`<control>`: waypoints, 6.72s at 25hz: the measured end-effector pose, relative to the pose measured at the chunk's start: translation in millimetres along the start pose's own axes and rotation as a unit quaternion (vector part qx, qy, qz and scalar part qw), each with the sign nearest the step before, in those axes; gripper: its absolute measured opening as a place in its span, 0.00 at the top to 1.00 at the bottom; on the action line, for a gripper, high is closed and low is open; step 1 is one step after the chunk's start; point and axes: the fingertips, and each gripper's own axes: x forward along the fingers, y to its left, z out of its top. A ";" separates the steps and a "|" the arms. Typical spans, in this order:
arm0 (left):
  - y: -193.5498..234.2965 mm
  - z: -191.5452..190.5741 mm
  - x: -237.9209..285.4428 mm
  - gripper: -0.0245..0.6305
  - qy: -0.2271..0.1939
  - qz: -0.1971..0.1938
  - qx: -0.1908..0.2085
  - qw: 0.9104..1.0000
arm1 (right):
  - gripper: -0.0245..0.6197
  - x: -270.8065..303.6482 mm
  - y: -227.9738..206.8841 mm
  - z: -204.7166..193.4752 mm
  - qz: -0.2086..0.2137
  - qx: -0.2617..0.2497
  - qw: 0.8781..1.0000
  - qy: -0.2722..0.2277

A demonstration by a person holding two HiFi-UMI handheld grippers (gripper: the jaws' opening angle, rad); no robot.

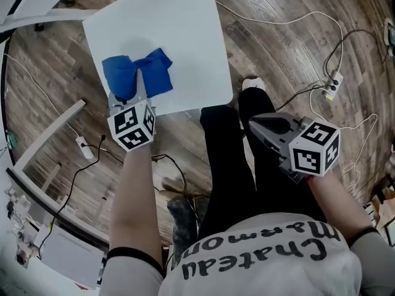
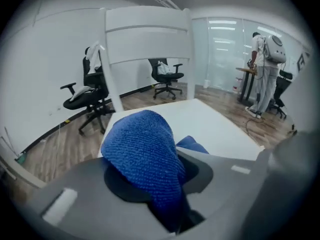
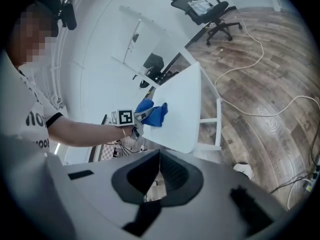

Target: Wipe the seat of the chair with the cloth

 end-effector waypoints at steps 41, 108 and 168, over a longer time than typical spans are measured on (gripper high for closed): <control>-60.6 -16.9 16.5 0.85 -0.012 0.078 0.052 0.996 | 0.94 -47.1 -48.3 -98.4 -0.011 0.064 0.997 -0.038; 59.1 -117.1 -60.4 0.83 -0.007 0.126 -0.091 0.988 | 0.94 70.1 56.3 -71.7 0.038 -0.026 0.997 0.067; -270.0 285.6 -249.7 0.79 -0.203 -0.141 -0.090 0.965 | 0.94 -291.9 109.0 200.9 -0.043 -0.262 0.931 -0.250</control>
